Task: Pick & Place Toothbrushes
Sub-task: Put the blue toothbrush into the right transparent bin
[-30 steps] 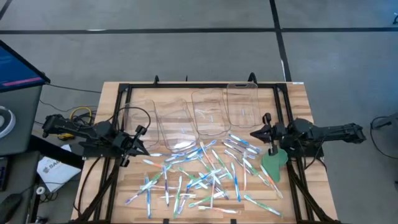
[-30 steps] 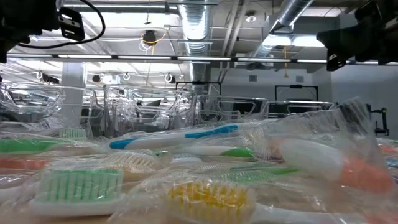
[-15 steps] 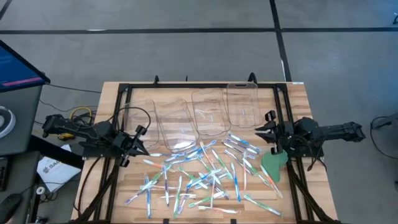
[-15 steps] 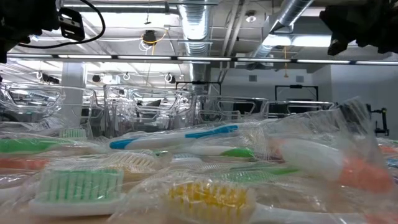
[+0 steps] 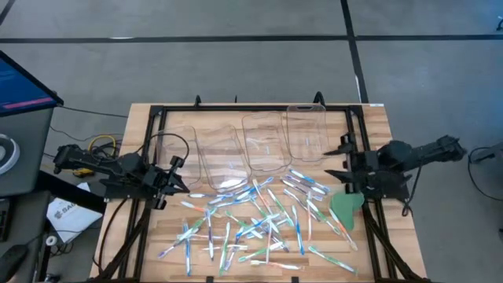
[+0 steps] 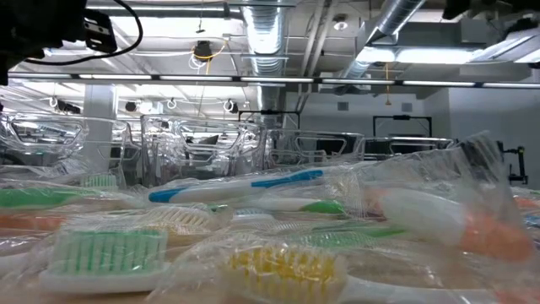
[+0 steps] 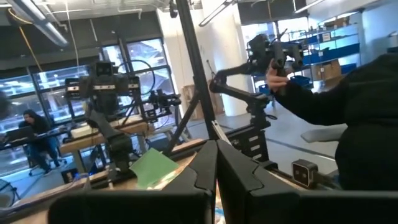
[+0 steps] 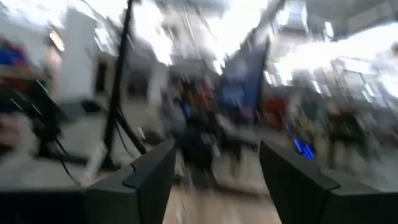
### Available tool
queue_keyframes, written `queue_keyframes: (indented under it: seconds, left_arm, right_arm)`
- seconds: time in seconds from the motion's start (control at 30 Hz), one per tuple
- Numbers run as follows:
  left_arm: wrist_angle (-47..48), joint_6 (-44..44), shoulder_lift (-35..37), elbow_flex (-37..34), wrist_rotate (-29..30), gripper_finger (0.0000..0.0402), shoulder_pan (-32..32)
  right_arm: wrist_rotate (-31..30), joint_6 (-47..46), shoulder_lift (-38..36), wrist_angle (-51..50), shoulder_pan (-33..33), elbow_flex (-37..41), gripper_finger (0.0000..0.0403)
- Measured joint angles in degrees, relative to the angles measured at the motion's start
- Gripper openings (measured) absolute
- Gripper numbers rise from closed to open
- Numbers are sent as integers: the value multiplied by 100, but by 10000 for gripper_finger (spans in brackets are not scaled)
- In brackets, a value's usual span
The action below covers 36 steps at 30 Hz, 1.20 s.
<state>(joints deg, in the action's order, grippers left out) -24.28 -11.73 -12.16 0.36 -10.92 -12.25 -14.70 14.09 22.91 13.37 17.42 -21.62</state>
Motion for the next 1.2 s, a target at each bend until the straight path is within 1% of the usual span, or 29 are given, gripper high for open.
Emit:
queue_keyframes:
  seconds: [0.07,0.17,0.3,0.37,0.43,0.57,0.63,0.7,0.8,0.97,1.07,1.2]
  left_arm:
    - [-25,-2,0,0,-18,2,0]
    - [-28,-2,0,0,-165,2,0]
    - [-28,-2,0,0,-292,2,0]
    - [-30,-2,-33,0,-298,2,0]
    - [-26,-2,-146,0,-341,2,0]
    - [-31,-4,-509,0,-288,6,0]
    - [-45,-2,-710,0,-101,20,0]
    - [-247,-2,-951,0,33,43,0]
    - [-730,13,-1294,0,-9,87,0]
    - [-1421,7,-1794,0,-52,151,0]
    - [-1652,4,-1993,0,-50,175,0]
    - [-1745,0,-2125,-1,-50,192,0]
  right_arm:
    - [-415,-3,580,-503,133,-485,227]
    - [-610,-281,1362,-1342,350,-1253,222]
    - [-984,-1423,2328,-2610,627,-2335,215]
    - [-1119,-1802,2931,-3044,684,-2671,212]
    - [-1125,-1846,3545,-3215,760,-2858,211]
    - [-1132,-1823,4654,-3186,812,-3311,218]
    - [-1132,-1823,5235,-3328,800,-3568,224]
    - [-1128,-1824,5740,-3469,793,-3871,229]
    - [-990,-1870,6442,-3923,805,-4438,230]
    - [-488,-2081,7532,-5216,716,-5468,224]
    - [-126,-2080,8130,-5852,589,-6056,224]
    - [492,-2078,8844,-6531,448,-6882,224]
